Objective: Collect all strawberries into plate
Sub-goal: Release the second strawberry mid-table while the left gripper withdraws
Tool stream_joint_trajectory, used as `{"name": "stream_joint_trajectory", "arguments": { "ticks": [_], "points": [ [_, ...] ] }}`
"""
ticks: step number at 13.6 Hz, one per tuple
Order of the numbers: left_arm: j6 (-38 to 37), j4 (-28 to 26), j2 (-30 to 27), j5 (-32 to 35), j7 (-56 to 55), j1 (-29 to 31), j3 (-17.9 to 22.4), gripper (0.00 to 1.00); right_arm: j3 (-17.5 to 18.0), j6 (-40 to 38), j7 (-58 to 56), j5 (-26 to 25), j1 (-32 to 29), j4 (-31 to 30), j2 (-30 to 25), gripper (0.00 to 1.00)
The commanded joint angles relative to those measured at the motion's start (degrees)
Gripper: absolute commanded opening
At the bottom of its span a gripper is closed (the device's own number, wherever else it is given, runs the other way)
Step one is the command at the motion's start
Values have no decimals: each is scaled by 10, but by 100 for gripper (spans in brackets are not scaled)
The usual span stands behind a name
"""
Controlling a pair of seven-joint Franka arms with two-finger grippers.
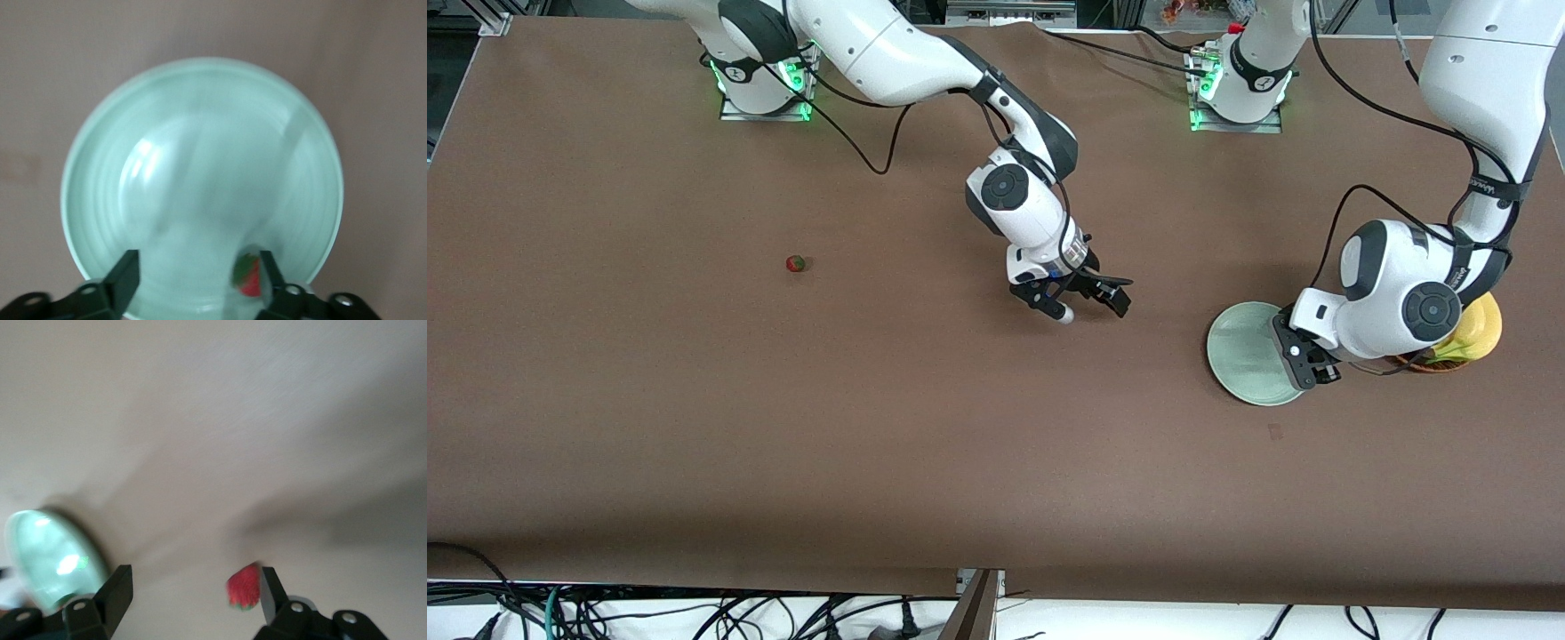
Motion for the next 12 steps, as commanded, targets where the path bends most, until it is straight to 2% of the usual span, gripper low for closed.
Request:
{"name": "stream_joint_trajectory", "arguments": {
  "ticks": [1,2,3,5,7,10,11,12],
  "points": [
    [-32,2,-34,5,-28,6,-62,100,-52,-171,-104,-14,-5,-81,-99,86],
    [-44,2,-37,4,-90,6,-84,100,-78,-223,-169,-14,-5,-137,-147,86],
    [-54,1,-34,4,-150,3,-105,100,-104,-244,-228,-14,-4,-199,-193,86],
    [-48,-17,-30,4,-249,-10,-135,100,-157,-241,-365,-15,-4,-347,-288,86],
    [-47,-20,-31,7,-370,-51,-144,100,-205,-234,-467,-16,-4,-464,-364,86],
    [-46,-36,-30,18,-605,-126,-143,100,-263,-233,-574,-21,-4,-589,-462,86],
    [-46,-49,-30,46,-701,-159,-140,100,-282,-224,-593,-31,-4,-620,-481,86],
    [-46,-56,-26,103,-781,-173,-142,100,-292,-205,-607,-40,-4,-649,-491,86]
  ]
}}
